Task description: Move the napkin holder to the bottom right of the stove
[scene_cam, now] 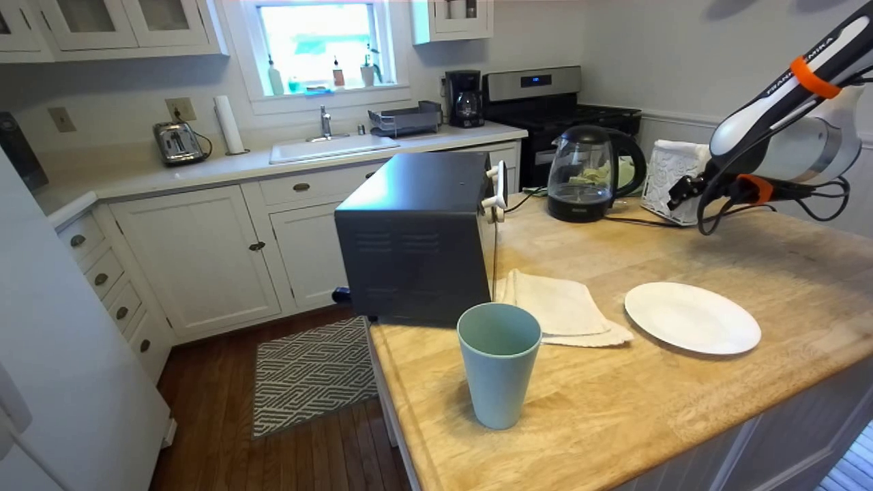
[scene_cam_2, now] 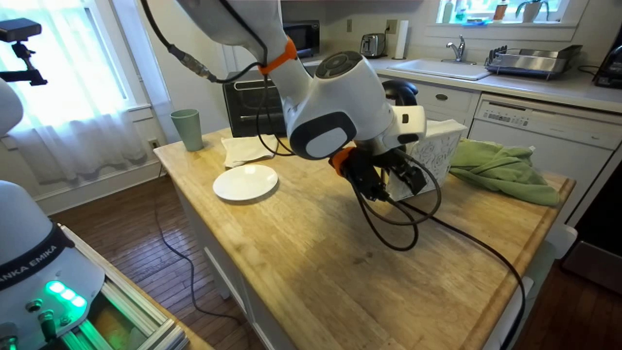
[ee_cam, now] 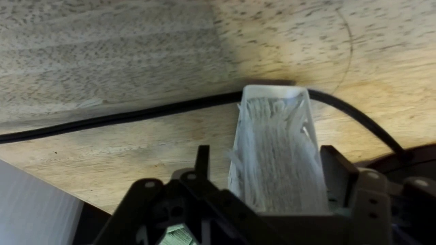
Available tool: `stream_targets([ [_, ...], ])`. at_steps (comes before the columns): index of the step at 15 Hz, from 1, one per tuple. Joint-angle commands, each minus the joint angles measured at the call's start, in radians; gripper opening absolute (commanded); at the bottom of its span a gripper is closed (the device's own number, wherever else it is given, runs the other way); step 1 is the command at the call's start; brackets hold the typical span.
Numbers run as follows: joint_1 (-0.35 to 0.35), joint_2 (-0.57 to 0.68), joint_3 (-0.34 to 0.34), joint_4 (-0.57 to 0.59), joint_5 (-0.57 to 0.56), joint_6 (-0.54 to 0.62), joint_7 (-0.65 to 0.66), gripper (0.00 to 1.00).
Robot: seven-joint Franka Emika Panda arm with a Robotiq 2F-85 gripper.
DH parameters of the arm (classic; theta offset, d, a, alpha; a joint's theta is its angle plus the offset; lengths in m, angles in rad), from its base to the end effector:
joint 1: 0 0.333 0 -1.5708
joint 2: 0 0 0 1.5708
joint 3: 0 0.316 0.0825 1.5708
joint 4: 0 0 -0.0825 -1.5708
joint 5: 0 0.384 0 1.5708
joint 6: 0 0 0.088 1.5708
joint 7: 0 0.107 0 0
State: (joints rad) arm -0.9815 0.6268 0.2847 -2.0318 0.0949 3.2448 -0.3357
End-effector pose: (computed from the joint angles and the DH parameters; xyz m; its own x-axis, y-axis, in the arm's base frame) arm 0.4750 -0.4264 0.2106 0.6847 -0.4383 0.5823 -0.5281 -0.8490 -0.0182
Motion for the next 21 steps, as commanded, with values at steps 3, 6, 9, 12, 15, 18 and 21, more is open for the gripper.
stream_targets([
  [3,-0.135,0.055,0.141,-0.001,-0.097,0.039,0.040,0.38],
  [6,-0.158,0.051,0.152,-0.011,-0.135,0.039,0.065,0.21],
  [9,-0.188,0.024,0.172,-0.038,-0.150,0.049,0.087,0.20],
  [12,-0.282,-0.018,0.252,-0.094,-0.175,0.065,0.092,0.20],
  [15,-0.399,-0.051,0.347,-0.152,-0.165,0.110,0.049,0.20],
  [18,-0.510,-0.082,0.422,-0.202,-0.172,0.122,0.046,0.20],
  [21,-0.586,-0.125,0.455,-0.261,-0.162,0.165,0.045,0.20],
])
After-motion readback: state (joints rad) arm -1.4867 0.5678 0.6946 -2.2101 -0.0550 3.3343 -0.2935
